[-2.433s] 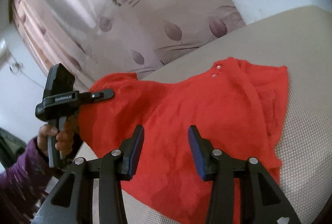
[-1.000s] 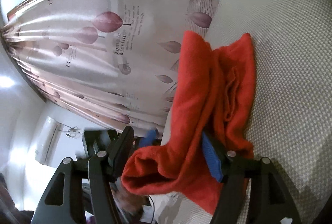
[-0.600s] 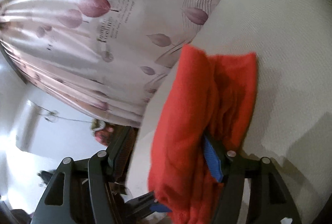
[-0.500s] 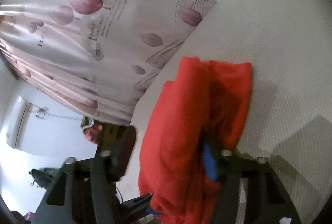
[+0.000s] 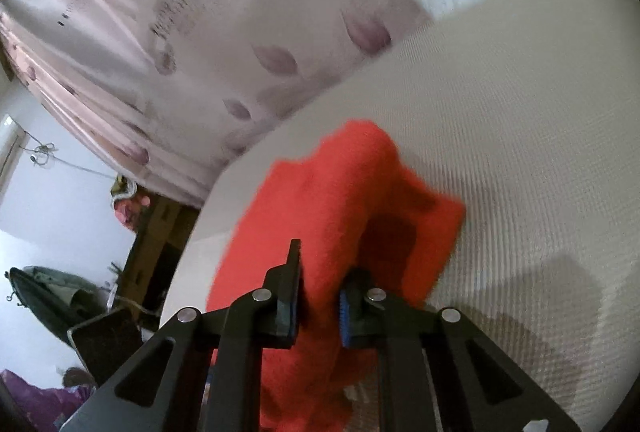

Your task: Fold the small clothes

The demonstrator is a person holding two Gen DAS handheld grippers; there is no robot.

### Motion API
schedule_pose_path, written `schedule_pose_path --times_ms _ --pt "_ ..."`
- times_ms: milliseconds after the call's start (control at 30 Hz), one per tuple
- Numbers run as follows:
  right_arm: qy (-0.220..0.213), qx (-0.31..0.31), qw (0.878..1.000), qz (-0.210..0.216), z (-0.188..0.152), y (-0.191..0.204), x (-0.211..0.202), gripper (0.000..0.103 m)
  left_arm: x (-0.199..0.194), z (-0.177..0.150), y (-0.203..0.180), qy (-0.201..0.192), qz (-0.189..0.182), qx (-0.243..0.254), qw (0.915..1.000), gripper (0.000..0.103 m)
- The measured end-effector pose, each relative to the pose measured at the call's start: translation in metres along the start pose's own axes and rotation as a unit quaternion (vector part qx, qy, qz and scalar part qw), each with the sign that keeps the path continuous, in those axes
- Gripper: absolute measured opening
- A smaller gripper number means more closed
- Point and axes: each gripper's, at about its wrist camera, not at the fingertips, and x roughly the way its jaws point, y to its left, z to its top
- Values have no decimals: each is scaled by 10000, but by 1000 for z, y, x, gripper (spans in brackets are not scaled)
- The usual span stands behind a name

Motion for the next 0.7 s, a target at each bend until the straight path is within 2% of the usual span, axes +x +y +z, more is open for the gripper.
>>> schedule_pose_path --times_ms 33,67,167,233,267,333,467,533,600,633,700 --pt "-41 75 9999 91 -1 -2 -2 14 0 1 -1 11 -8 25 10000 84" --pt "-175 199 9994 208 -2 -4 -8 19 1 3 -1 25 -7 45 10000 84" --pt "-609 555 9966 76 -9 -9 -30 27 -3 3 3 60 33 57 10000 84" --pt "-1011 531 9934 122 -25 0 -57 27 -10 2 4 39 13 21 10000 84" --pt "-1051 341 9938 153 -38 12 -68 27 -11 4 4 19 25 26 10000 84" --pt "-963 -201 9952 6 -62 41 -79 27 -20 2 5 -28 118 96 9999 84" --pt "-464 -1315 9870 -803 -110 89 -66 27 -30 1 8 -179 413 307 9985 84" --pt "-282 -1540 9827 -986 -120 95 -52 23 -31 1 14 -181 618 319 9974 84" --pt "-79 -1525 9803 -1249 -121 91 -38 6 -31 0 22 -203 716 259 9969 84" --pt "11 -1379 9823 -1264 -120 87 -33 6 -33 0 25 -216 755 217 9967 84" --pt "-88 -1128 9902 -822 -121 87 -41 5 -38 0 32 -224 791 158 9965 84"
